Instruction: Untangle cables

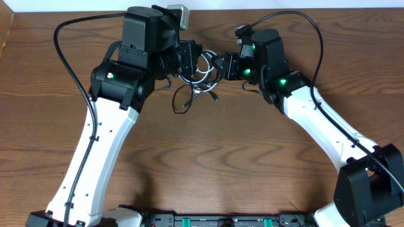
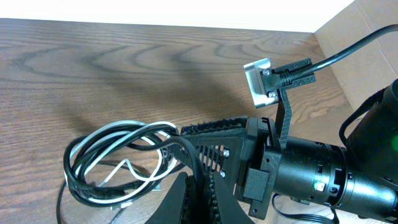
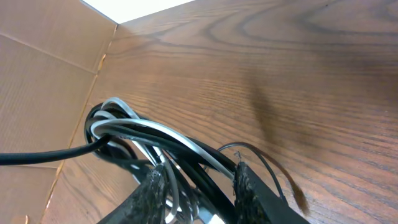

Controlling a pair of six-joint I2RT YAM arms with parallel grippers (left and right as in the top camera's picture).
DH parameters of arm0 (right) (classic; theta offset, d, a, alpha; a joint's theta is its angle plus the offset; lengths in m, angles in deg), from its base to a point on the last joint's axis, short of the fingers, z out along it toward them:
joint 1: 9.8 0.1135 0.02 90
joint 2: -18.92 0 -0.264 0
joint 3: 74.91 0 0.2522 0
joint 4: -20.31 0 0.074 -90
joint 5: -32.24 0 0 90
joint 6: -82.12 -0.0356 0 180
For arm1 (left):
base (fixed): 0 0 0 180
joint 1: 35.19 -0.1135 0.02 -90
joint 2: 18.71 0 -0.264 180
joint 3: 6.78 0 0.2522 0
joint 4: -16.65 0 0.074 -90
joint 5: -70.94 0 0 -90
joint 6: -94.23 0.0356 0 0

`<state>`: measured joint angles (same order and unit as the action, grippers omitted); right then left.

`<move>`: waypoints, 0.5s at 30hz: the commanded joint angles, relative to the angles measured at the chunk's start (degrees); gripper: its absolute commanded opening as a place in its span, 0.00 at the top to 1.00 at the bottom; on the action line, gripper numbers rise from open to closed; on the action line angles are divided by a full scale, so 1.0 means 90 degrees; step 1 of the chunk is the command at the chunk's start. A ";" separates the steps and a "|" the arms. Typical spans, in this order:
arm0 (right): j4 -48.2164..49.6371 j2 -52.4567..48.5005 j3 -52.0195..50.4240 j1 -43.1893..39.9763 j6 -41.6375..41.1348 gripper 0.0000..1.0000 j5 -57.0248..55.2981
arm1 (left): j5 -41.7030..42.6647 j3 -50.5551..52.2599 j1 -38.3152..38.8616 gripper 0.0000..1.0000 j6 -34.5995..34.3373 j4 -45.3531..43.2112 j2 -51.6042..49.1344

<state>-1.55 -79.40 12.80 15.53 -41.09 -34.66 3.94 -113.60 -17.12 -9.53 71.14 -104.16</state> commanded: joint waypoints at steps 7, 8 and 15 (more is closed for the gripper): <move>-0.0925 -0.0029 0.0097 0.0027 0.0675 0.99 -0.0503 | 0.0039 -0.0073 -0.0017 0.93 -0.0058 0.0036 0.0095; -0.1251 -0.0029 0.0097 -0.0027 0.1008 0.99 -0.0682 | 0.0036 -0.0073 -0.0017 0.93 -0.0056 0.0039 0.0095; -0.2127 0.0063 0.0100 -0.0607 0.1630 0.99 -0.1047 | -0.0493 -0.0073 -0.0027 0.93 -0.0058 0.0155 0.0095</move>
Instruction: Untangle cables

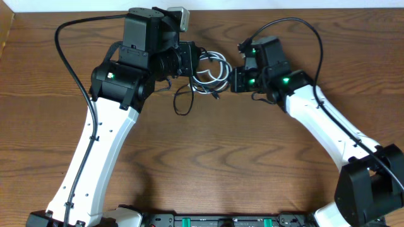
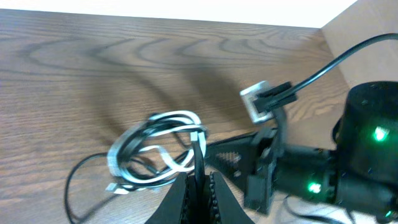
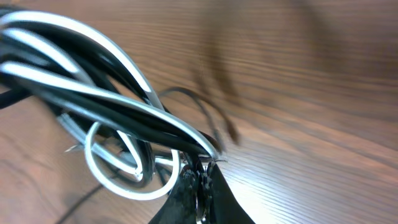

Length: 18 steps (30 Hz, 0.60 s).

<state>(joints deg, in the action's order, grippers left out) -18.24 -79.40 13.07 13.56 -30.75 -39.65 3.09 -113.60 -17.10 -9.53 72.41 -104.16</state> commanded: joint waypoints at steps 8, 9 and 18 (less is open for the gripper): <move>-0.1345 0.0134 0.0070 -0.1107 0.0478 0.99 -0.1450 | -0.1098 -0.0068 -0.0177 0.93 -0.0053 0.0520 0.0095; -0.1464 0.0134 0.0070 -0.1156 0.0476 0.99 -0.1542 | -0.1124 -0.0068 -0.0211 0.93 -0.0046 0.0580 0.0095; -0.2283 0.0134 0.0070 -0.1396 0.0474 0.99 -0.2096 | -0.1258 -0.0061 -0.0478 0.93 0.0160 0.1226 -0.0039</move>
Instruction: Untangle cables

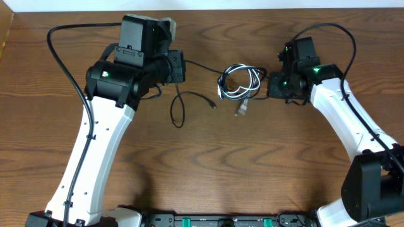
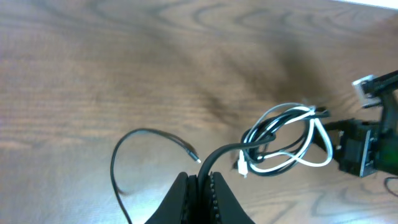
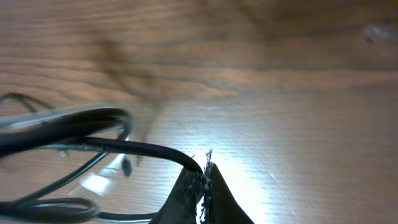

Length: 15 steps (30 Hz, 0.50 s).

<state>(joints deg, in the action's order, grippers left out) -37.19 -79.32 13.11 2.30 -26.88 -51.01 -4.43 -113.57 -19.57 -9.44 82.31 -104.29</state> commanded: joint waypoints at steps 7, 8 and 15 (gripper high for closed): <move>-0.0425 0.0124 0.0066 -0.0294 -0.0078 0.99 -0.1144 | -0.1224 -0.0063 -0.0602 0.93 0.0245 0.0571 -0.0034; -0.0432 0.0124 0.0066 -0.0335 -0.0078 0.99 -0.1141 | -0.1319 -0.0063 -0.0670 0.93 0.0245 0.0617 -0.0034; -0.0546 0.0124 0.0066 -0.0775 -0.0146 0.99 -0.1134 | -0.1632 -0.0063 -0.1268 0.93 0.0248 0.0809 -0.0034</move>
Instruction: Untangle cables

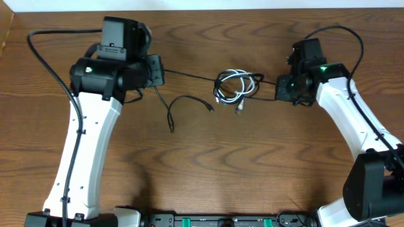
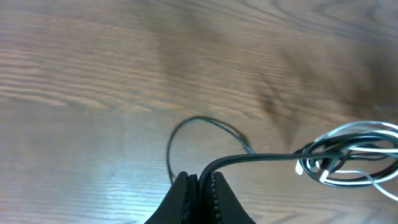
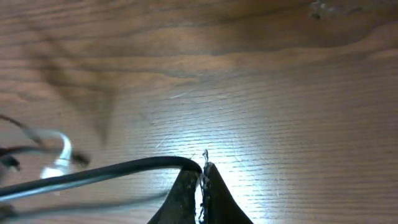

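Observation:
A small knot of black and white cables [image 1: 235, 87] hangs at the table's middle back, also in the left wrist view as the cable knot [image 2: 348, 155]. A taut black strand [image 1: 186, 75] runs from it to my left gripper [image 1: 156, 70], which is shut on that strand [image 2: 200, 177]. Another black strand [image 1: 268, 82] runs right into my right gripper [image 1: 282, 89], shut on it [image 3: 200, 171]. A thin black cable end [image 1: 183, 104] curls loose on the wood below the left strand.
The wooden table top [image 1: 208, 164] lies under both arms. A pale wall edge runs along the table's far side. My own black supply cables loop over each arm at the back corners.
Both grippers have moved further apart, the left one to the left, the right one slightly right. The black strands are now stretched straighter and the knot looks smaller.
Both grippers met at the tangled bundle at the table's back middle, the right one open around it. Then each was shut on a strand. They stood progressively further apart, and a thin black cable end now lies free of the bundle.

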Controlling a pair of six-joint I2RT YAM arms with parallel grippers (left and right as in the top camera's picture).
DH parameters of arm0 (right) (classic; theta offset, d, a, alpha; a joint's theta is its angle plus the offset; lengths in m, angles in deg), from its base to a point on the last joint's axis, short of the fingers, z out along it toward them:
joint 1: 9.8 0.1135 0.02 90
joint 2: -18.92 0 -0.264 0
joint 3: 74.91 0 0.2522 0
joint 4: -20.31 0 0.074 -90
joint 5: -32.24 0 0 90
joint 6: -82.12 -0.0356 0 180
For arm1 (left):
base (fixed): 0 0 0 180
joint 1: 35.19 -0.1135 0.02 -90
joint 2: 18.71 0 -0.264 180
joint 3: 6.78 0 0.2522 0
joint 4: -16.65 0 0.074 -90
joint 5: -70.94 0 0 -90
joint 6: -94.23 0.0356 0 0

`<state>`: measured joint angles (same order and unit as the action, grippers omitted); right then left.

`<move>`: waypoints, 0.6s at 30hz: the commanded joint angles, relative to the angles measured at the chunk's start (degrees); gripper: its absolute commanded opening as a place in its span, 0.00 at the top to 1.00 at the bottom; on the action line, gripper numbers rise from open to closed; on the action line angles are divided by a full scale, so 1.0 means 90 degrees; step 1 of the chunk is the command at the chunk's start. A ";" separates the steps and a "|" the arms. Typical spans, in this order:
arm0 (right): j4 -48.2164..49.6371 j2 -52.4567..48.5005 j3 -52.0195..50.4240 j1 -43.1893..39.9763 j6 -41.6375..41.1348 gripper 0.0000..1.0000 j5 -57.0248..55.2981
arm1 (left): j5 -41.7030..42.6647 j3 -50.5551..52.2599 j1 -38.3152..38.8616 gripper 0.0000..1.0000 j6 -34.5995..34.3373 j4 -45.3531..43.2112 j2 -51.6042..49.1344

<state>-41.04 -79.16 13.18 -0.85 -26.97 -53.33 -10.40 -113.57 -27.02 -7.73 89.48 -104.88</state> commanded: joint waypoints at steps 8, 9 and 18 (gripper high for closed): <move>-0.0211 0.0104 0.0056 -0.0760 -0.0129 0.99 -0.0826 | -0.0974 -0.0063 -0.0585 0.93 0.0282 0.0053 0.0032; -0.0214 0.0104 0.0056 -0.0792 -0.0126 0.99 -0.0797 | -0.0971 -0.0063 -0.0585 0.93 0.0279 0.0053 0.0032; 0.0087 0.0104 0.0056 -0.0729 0.0712 0.99 0.0542 | 0.0381 -0.0063 -0.0578 0.93 0.0780 0.0000 0.0032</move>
<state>-40.60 -79.10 13.20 -7.99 -23.62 -53.33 -14.59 -113.57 -32.35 -4.83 89.76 -104.86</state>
